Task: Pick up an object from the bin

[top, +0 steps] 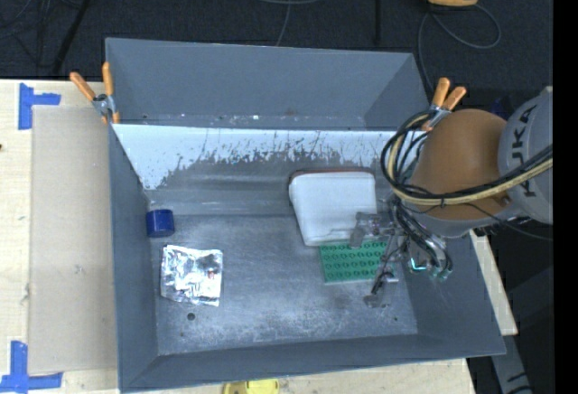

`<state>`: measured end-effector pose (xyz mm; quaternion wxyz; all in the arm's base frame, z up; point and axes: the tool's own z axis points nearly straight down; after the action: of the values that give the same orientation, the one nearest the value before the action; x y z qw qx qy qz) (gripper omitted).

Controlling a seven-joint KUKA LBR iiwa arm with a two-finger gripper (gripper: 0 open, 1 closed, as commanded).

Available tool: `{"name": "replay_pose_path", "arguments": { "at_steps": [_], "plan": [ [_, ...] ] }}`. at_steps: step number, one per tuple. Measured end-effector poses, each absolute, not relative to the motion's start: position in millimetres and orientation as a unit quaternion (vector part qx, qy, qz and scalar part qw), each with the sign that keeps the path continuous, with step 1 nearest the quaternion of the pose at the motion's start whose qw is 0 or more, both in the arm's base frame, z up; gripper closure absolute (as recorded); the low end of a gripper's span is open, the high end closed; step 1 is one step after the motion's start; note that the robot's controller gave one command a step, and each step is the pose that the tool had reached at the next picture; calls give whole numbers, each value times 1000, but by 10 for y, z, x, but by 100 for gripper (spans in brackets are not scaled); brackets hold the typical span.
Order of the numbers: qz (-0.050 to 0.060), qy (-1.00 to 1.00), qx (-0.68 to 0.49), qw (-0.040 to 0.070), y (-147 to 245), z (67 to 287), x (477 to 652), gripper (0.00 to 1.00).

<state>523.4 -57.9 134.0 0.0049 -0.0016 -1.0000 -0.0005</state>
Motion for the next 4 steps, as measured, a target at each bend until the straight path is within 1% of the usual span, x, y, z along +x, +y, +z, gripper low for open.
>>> {"name": "replay_pose_path", "arguments": {
  "at_steps": [1, 4],
  "plan": [
    [-1, -999, -50, -2, -700, 712, 5451, 0],
    [0, -999, -43, -2, -686, 744, 5465, 0]
  ]
}}
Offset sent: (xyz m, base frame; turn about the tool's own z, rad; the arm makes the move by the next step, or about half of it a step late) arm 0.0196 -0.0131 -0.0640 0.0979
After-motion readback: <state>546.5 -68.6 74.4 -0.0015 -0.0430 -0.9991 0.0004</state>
